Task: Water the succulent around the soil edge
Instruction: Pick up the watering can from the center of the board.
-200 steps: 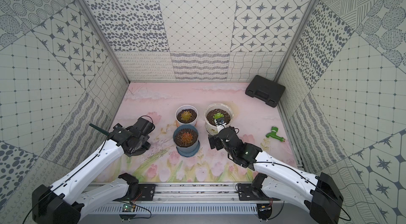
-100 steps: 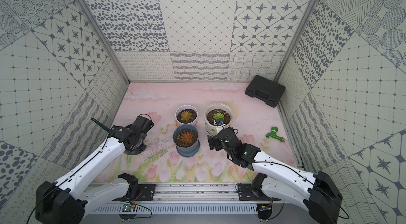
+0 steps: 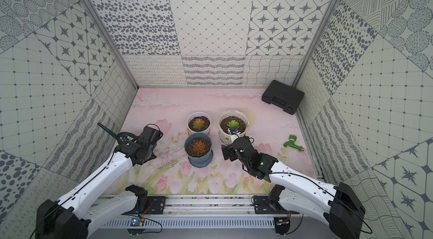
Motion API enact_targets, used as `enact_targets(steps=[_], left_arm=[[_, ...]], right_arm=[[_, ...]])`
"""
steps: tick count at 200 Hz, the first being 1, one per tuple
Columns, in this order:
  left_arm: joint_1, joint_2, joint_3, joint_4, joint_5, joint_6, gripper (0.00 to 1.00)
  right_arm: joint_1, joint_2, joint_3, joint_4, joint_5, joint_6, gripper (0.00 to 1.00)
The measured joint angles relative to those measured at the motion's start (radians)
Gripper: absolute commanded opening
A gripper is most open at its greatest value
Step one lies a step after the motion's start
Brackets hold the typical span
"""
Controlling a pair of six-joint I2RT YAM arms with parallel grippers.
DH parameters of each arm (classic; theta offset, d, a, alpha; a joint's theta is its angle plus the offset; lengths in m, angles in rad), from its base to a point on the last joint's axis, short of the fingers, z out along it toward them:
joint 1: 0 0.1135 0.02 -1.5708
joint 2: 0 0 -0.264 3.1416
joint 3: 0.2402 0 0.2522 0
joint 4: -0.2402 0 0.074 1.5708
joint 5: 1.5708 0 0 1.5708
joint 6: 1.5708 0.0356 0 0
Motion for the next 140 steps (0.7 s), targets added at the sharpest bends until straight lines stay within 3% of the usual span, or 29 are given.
enact_targets(steps=[47,94,140], left_arm=[[-0.012,-0.107,0.005,0.040,0.006,0.247,0.00],[-0.110,-0.159,0.071,0.059,-0.002,0.488,0.00],[-0.134,-0.200,0.089,0.100,0.023,0.585,0.00]], right_arm=[[0.000,0.001,0.000,0.000,0.001,0.000,0.98],[0.000,0.019,0.000,0.003,0.011,-0.001,0.98],[0.000,0.021,0.001,-0.003,0.014,-0.001,0.98]])
